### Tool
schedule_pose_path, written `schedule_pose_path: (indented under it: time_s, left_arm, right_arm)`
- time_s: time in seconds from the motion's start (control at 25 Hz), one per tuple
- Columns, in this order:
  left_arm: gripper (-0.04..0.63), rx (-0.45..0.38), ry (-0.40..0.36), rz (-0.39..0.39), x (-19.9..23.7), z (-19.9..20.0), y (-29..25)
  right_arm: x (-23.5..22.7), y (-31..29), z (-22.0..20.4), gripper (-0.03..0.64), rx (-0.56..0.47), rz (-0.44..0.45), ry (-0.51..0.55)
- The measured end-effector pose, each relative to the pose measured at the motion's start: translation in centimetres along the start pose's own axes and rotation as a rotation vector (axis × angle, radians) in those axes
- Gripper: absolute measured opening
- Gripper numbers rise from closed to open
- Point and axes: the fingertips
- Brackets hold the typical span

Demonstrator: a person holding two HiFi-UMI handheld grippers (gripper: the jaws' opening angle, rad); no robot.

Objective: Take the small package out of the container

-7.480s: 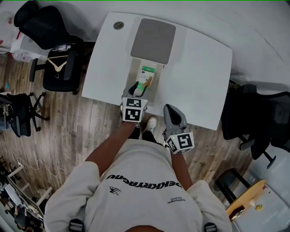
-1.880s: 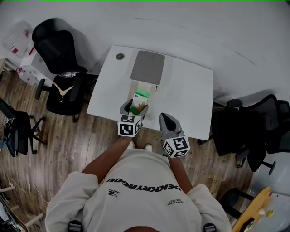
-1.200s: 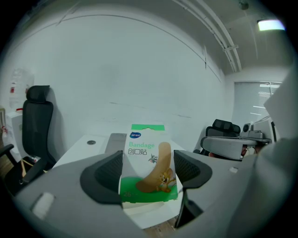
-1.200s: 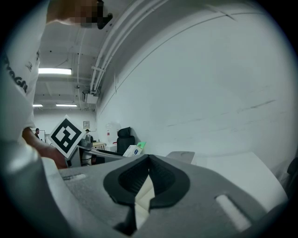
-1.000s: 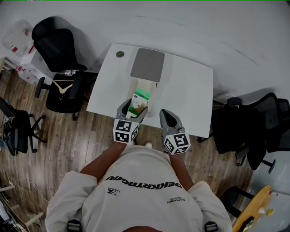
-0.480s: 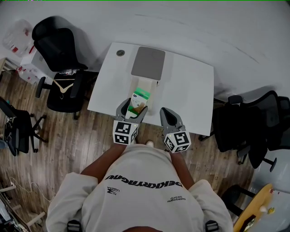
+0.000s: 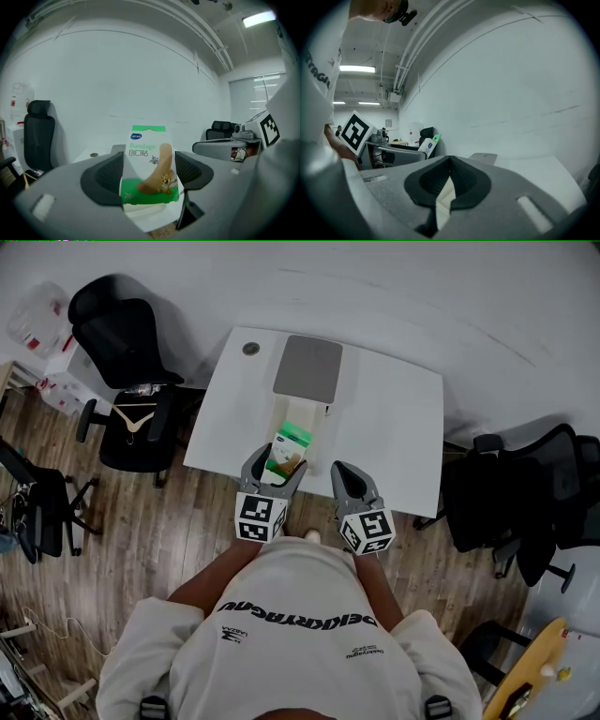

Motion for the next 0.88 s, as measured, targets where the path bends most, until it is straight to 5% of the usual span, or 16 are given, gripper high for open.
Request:
schedule_pose_path:
  time_s: [0.88]
  left_arm:
    - [0.359,-0.021,-0.002,0.015,0.5,0.2,1.3]
  right_arm:
    - [1.0,0.6,0.4,0.0,-0.014,-0.007,0.001]
Point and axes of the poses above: the fingertips, and each gripper's own axes: y backward along the fingers, x to its left, z out of its top, and after that the axes turned 5 degrees about z, right-handed
